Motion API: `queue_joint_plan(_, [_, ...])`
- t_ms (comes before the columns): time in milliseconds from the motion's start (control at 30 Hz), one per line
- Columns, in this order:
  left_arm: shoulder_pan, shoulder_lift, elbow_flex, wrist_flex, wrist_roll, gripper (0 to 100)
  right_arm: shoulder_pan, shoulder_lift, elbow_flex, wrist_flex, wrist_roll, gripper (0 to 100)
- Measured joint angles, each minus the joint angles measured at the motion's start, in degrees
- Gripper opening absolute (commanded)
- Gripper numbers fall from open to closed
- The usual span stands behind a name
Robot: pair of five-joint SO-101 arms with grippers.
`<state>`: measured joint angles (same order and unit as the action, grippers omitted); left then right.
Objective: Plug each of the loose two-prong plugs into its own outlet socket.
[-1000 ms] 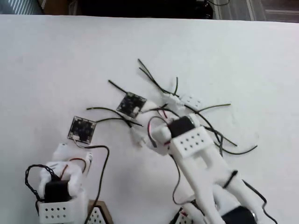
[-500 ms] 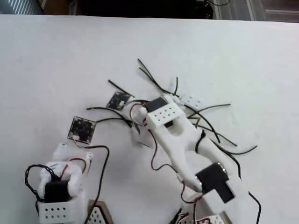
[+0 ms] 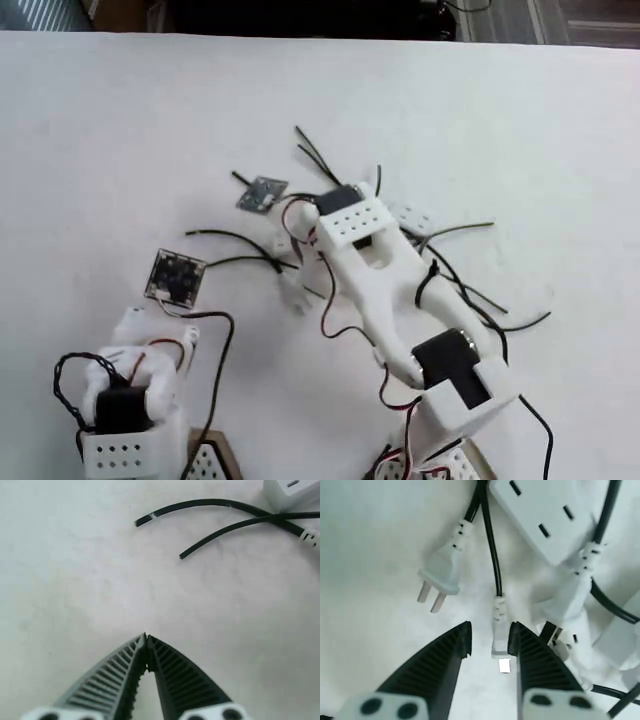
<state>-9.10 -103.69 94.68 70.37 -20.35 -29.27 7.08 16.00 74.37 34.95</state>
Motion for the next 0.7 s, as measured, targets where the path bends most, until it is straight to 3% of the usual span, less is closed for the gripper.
queue_joint_plan(700, [0.0, 0.0, 0.0, 0.0, 0.0, 2, 4.0, 0.8, 4.3, -3.8, 5.9, 13.0])
